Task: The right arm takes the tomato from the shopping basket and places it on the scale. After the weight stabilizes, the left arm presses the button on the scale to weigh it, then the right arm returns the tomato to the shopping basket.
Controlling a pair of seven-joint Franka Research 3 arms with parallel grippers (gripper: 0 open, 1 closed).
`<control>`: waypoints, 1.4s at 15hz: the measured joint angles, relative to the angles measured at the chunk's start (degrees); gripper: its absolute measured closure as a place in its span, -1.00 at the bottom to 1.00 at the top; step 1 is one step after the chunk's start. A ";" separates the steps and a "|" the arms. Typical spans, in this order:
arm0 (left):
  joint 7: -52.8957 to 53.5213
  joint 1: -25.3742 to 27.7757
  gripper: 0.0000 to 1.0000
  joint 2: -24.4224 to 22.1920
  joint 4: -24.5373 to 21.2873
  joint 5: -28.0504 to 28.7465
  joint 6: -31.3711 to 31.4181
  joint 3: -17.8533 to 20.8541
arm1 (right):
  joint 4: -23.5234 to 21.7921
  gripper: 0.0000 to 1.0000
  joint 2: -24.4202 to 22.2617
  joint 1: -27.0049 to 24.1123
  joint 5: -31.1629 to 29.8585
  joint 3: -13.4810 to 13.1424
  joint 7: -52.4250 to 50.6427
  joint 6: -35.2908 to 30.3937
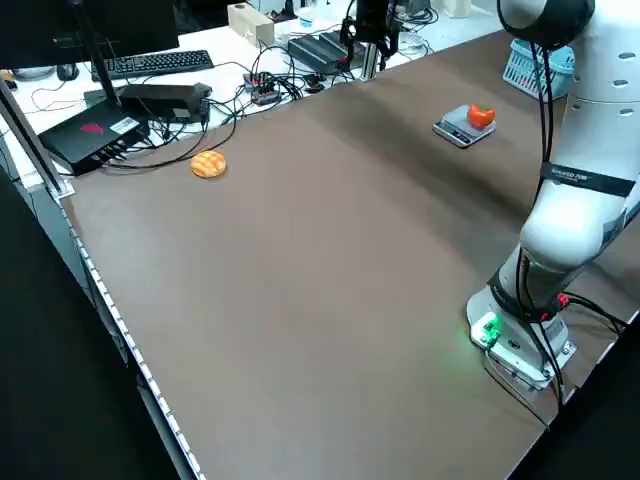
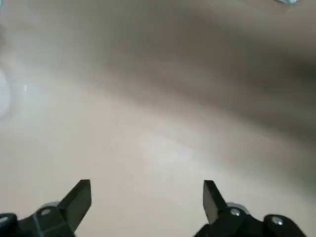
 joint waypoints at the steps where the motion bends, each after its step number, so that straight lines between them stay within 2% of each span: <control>1: 0.23 1.06 -1.00 -0.93 0.00 0.09 -1.46 0.02 | -1.19 -0.97 1.86 1.11 3.72 0.02 -2.84 1.70; 3: 1.71 3.46 -1.00 -2.89 0.00 1.16 -3.26 0.01 | -3.87 -0.98 5.23 3.10 10.24 0.02 -8.48 6.00; 6: -1.21 6.52 -1.00 -5.47 0.00 1.27 -6.75 0.04 | -5.85 -0.98 9.43 5.81 16.52 0.04 -14.32 10.54; 9: -11.09 8.64 -1.00 -7.40 -0.01 1.27 -8.70 -0.03 | -6.17 -0.99 13.54 8.03 22.66 0.04 -21.16 11.89; 14: -29.94 8.60 -1.00 -9.66 -0.04 1.27 -10.89 -0.75 | -6.51 -0.99 19.12 10.31 31.93 0.02 -27.86 14.45; 17: -39.95 8.61 -1.00 -11.10 -0.05 1.27 -11.07 -0.80 | -6.87 -0.99 20.35 12.38 35.14 0.03 -30.18 16.10; 21: -43.63 8.67 -1.00 -11.54 -0.19 1.28 -11.17 -0.62 | -7.34 -0.99 20.65 13.54 36.20 0.02 -30.35 16.40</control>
